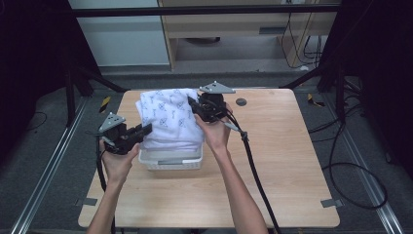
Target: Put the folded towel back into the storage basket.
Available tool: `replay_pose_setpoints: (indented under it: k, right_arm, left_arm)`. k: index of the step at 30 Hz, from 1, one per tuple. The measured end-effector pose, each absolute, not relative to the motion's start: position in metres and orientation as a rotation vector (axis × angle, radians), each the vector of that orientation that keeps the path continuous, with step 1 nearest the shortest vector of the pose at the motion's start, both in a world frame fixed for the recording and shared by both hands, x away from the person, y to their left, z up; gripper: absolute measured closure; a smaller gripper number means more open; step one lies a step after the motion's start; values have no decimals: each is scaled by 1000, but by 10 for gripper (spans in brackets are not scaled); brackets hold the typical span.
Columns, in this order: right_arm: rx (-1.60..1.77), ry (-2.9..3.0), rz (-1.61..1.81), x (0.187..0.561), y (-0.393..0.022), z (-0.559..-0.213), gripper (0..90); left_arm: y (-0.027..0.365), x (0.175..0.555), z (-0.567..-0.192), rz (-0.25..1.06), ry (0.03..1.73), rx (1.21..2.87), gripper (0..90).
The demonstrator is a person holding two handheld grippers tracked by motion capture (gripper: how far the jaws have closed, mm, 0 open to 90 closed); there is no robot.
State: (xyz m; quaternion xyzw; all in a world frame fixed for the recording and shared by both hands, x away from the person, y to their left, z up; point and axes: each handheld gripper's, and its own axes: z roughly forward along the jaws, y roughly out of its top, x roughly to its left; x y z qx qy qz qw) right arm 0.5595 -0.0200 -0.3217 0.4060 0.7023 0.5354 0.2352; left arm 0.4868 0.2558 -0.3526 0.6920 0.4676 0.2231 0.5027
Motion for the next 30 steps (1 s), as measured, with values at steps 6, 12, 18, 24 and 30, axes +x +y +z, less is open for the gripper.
replay_pose_setpoints:
  k: [6, 12, 18, 24, 30]
  right_arm:
    - [1104, 1932, 1470, 568, -13, -326, 719]
    - [1124, 1958, 1437, 575, -8, -336, 717]
    - [1128, 1970, 1419, 577, -5, -343, 715]
    - [1148, 1987, 1400, 581, -3, -355, 714]
    - [1164, 2013, 1367, 585, 0, -367, 711]
  left_arm:
    - [260, 491, -356, 534, 1143, 1671, 756]
    - [261, 498, -365, 528, 1165, 1695, 756]
    - [262, 500, -371, 526, 1181, 1708, 756]
    - [261, 505, -381, 525, 1201, 1737, 756]
    - [260, 508, -389, 520, 1224, 1764, 756]
